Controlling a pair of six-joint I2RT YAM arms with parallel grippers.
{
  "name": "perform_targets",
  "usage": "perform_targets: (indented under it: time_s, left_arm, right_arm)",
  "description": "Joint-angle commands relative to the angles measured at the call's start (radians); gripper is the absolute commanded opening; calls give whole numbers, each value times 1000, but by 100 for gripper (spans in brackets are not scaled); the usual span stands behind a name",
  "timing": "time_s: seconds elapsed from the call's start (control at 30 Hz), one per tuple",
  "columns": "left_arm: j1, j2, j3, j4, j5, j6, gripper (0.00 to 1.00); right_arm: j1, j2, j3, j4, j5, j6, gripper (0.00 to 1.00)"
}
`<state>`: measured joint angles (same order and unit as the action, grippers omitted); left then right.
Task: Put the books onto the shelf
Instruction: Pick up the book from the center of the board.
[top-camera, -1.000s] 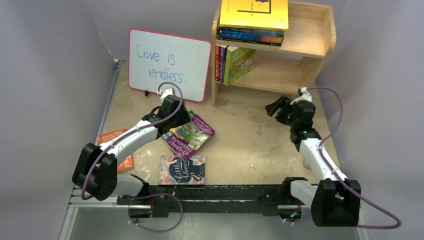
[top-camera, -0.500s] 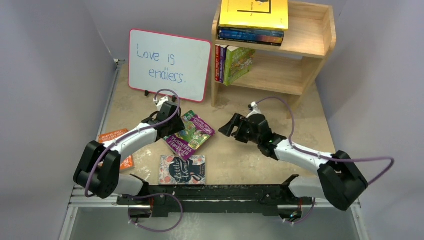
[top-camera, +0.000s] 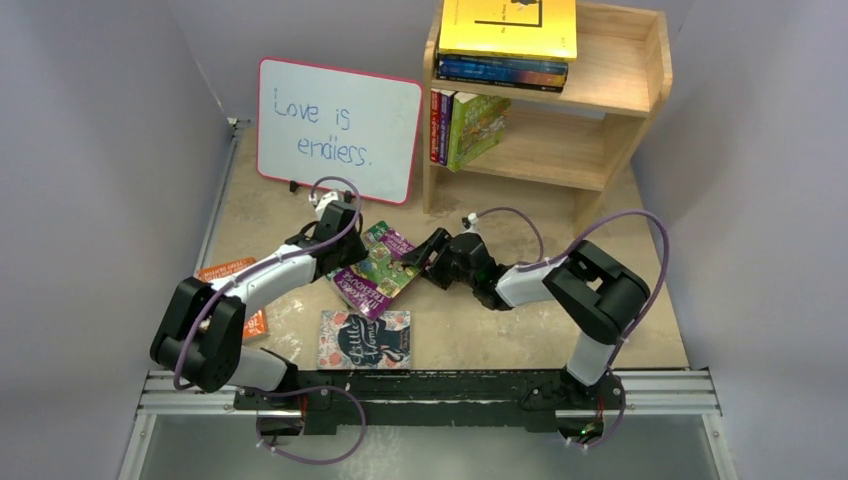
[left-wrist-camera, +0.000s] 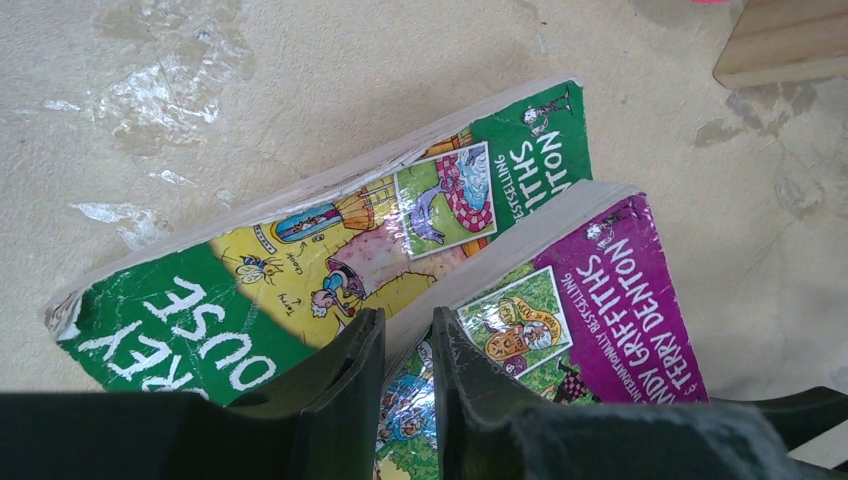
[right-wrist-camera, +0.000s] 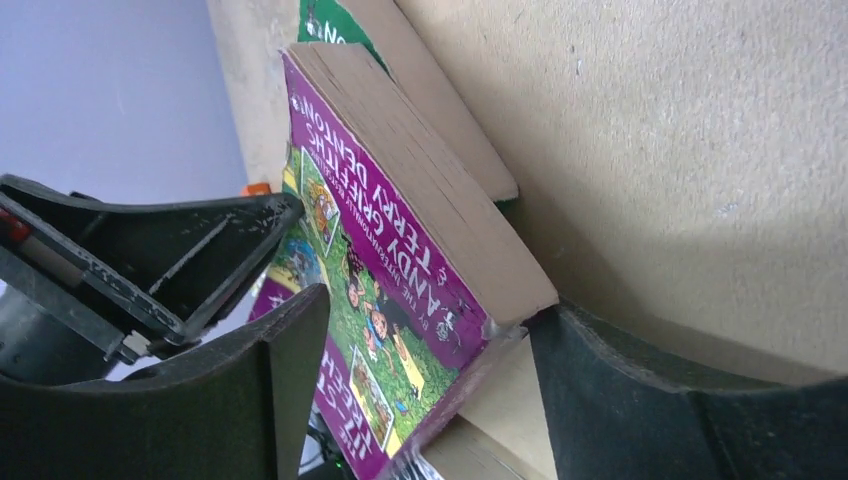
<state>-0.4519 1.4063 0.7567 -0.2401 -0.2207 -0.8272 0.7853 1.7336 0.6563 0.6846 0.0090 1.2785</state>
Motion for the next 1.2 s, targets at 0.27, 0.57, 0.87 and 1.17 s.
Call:
perform_targets:
  time_s: [0.27,0.57,0.87,1.17]
  left_arm:
    - [28,-116,32,-117,-68,-6,37]
    - [33,-378,24,-305,-166,-166,57]
    - [33,-673,-196,-199,-16,-423,62]
    - [33,-620,-271,27,180,-510,74]
  right_arm:
    - [6,-74,-40,283,143,161,17]
    - [-2,-187,52,-96,175,343,0]
    - [-6,-220,94,-172,181,450,0]
    - [-10,-251,110,-209,162,512,0]
